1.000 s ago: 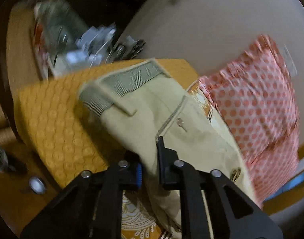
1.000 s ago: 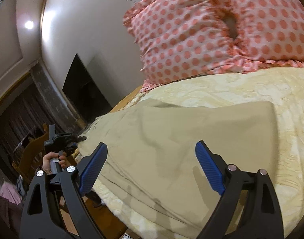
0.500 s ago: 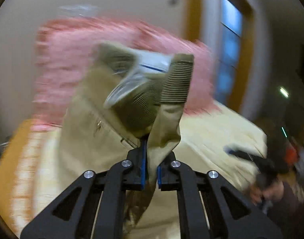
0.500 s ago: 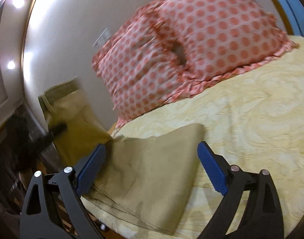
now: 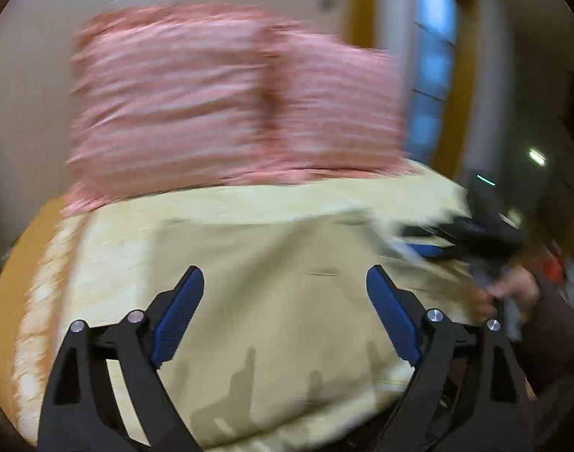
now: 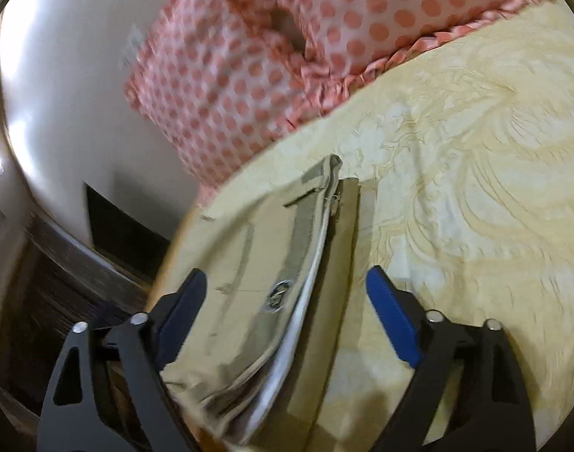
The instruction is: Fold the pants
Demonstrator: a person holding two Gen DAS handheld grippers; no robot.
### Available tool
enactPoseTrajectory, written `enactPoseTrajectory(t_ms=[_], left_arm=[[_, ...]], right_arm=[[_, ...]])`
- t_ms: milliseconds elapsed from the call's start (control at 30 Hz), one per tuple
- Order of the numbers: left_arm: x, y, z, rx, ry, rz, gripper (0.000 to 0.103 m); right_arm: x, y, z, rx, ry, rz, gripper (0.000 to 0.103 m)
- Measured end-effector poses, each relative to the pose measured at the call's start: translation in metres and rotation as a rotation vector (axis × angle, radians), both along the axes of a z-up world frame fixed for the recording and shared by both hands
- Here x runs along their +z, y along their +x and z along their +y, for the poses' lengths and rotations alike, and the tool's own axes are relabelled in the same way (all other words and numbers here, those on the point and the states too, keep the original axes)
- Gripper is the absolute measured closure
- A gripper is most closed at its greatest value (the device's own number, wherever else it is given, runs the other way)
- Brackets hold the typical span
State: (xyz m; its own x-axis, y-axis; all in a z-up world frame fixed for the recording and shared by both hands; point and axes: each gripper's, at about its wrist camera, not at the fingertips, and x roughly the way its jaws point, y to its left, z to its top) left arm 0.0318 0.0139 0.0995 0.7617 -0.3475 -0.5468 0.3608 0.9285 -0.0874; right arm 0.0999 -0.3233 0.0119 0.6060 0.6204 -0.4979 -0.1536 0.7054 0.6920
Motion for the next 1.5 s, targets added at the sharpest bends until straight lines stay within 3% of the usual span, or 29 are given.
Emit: enactPoseTrajectory(t_ms=[33, 100, 133, 200, 267, 333, 400, 467, 533, 600, 667, 767, 900, 967, 1000, 1067, 1100, 1133, 1167, 1200, 1267, 1333, 1433, 1467, 1500], left_arm=[[-0.006, 0.014, 0.012, 0.038, -0.013, 0.044, 0.018], [-0.033, 0.055, 0.051, 0.101, -0.114, 0.214, 0.027], [-0.044, 0.070, 0.060, 0.104, -0.152, 0.282, 0.029], [-0.065, 0.093, 0.073, 0.075, -0.232, 0.397, 0.030], [-0.077, 0.109, 0.075, 0.032, -0.267, 0.458, 0.030], [-0.081, 0.112, 0.075, 0.003, -0.275, 0.464, 0.025], [-0.081, 0.115, 0.069, -0.026, -0.273, 0.482, 0.022], [-0.079, 0.112, 0.064, -0.049, -0.260, 0.496, 0.034], [-0.075, 0.108, 0.065, -0.045, -0.255, 0.508, 0.071], [-0.070, 0.109, 0.064, -0.061, -0.279, 0.512, 0.087], [-0.064, 0.116, 0.061, -0.070, -0.276, 0.496, 0.091], [-0.050, 0.136, 0.048, -0.065, -0.228, 0.435, 0.092], [-0.041, 0.180, 0.028, -0.012, -0.202, 0.371, 0.092], [-0.046, 0.207, 0.013, 0.041, -0.146, 0.352, 0.085], [-0.050, 0.216, 0.008, 0.077, -0.101, 0.358, 0.075], [-0.052, 0.222, 0.006, 0.143, -0.035, 0.355, 0.062], [-0.048, 0.216, 0.008, 0.166, -0.020, 0.325, 0.060], [-0.040, 0.203, 0.010, 0.192, 0.009, 0.262, 0.054], [-0.033, 0.190, 0.011, 0.194, 0.027, 0.208, 0.052], [-0.026, 0.173, 0.012, 0.167, 0.008, 0.162, 0.049], [-0.022, 0.158, 0.009, 0.090, -0.065, 0.171, 0.048], [-0.032, 0.154, 0.000, 0.009, -0.108, 0.241, 0.047], [-0.072, 0.174, -0.016, 0.014, -0.058, 0.399, 0.052], [-0.072, 0.172, -0.017, 0.028, -0.040, 0.358, 0.053], [-0.070, 0.169, -0.019, 0.040, -0.010, 0.347, 0.054]], right_arm=[[0.000, 0.008, 0.006, 0.003, -0.054, 0.019, 0.023], [-0.001, 0.018, 0.016, 0.017, -0.101, 0.037, 0.031], [-0.002, 0.022, 0.019, 0.034, -0.105, 0.044, 0.037], [-0.003, 0.028, 0.028, 0.058, -0.133, 0.045, 0.038], [-0.004, 0.030, 0.031, 0.072, -0.151, 0.041, 0.038], [-0.006, 0.032, 0.029, 0.077, -0.129, 0.042, 0.038], [-0.009, 0.034, 0.027, 0.085, -0.105, 0.042, 0.049], [-0.015, 0.036, 0.029, 0.142, -0.068, 0.066, 0.078], [-0.023, 0.037, 0.027, 0.200, 0.034, 0.103, 0.084], [-0.023, 0.039, 0.021, 0.221, 0.107, 0.103, 0.087], [-0.016, 0.045, 0.018, 0.226, 0.154, 0.088, 0.089], [0.006, 0.062, 0.017, 0.208, 0.115, 0.026, 0.090], [0.023, 0.101, 0.007, 0.127, 0.086, -0.021, 0.091], [0.025, 0.124, 0.003, 0.059, 0.027, -0.029, 0.089], [0.024, 0.135, 0.005, 0.029, -0.048, -0.022, 0.086], [0.020, 0.144, 0.005, -0.040, -0.222, 0.047, 0.074], [0.019, 0.143, 0.000, -0.061, -0.251, 0.071, 0.073], [0.022, 0.134, -0.003, -0.082, -0.264, 0.067, 0.062], [0.029, 0.122, -0.005, -0.087, -0.261, 0.021, 0.046], [0.037, 0.106, -0.003, -0.067, -0.250, -0.046, 0.042], [0.044, 0.086, 0.007, 0.011, -0.244, -0.105, 0.041], [0.042, 0.078, 0.022, 0.097, -0.232, -0.097, 0.041], [0.014, 0.091, 0.044, 0.158, -0.286, 0.060, 0.037], [0.014, 0.091, 0.043, 0.135, -0.286, 0.028, 0.036], [0.015, 0.092, 0.043, 0.114, -0.311, 0.062, 0.036]])
